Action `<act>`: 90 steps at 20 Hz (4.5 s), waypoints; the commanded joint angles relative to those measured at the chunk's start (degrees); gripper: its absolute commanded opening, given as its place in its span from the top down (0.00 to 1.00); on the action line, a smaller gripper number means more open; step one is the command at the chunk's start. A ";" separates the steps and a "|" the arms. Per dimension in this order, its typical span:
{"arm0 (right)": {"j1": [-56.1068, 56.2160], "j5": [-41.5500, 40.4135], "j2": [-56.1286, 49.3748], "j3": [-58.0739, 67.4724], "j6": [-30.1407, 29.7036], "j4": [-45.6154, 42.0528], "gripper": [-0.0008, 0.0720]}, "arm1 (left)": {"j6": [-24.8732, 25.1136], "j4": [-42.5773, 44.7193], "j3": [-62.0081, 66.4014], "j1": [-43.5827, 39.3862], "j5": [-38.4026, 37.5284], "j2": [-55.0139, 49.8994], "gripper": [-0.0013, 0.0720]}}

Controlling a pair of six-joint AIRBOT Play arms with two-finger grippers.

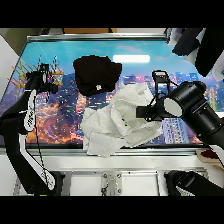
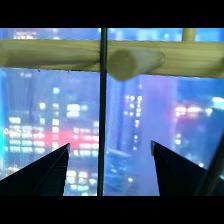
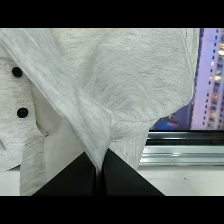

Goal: Fold the clothes and pants, and hang the long-sleeved shirts on hangers.

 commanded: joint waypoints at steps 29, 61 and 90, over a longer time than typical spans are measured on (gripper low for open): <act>0.07 0.02 -0.04 -0.02 0.00 0.02 0.96 | 2.69 -0.17 0.04 -4.17 -11.43 16.50 0.96; 0.07 0.02 -0.09 -0.02 0.00 0.02 0.96 | 91.36 -47.58 -43.45 0.50 -39.54 54.18 0.96; -0.66 6.08 -0.02 5.88 -8.39 -1.57 0.97 | 87.84 -49.31 -36.85 -15.32 -36.54 37.68 0.96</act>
